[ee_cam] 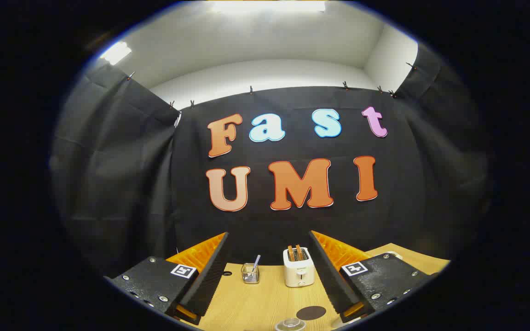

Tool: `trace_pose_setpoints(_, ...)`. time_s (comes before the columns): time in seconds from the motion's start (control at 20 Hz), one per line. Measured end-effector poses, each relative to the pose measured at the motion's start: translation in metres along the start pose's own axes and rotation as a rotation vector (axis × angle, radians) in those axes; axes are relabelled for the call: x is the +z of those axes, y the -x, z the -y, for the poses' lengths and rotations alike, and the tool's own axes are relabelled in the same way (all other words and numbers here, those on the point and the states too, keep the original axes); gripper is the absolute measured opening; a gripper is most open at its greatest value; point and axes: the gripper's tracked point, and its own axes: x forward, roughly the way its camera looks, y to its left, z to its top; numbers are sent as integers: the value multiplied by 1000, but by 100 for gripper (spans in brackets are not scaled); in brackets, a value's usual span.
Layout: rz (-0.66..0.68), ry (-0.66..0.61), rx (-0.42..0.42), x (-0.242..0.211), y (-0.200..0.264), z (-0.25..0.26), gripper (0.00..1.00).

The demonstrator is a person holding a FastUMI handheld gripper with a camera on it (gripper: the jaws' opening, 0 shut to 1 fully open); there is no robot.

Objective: Take the bottle from table, then pour the juice into the cup, finally place the bottle on the coaster

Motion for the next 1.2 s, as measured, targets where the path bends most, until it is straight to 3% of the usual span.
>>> trace_pose_setpoints(0.4, 37, 42, -46, 3, 23, -2, 99)
trace_pose_setpoints(1.2, -96, 110, -245, -33, 37, 50, 99)
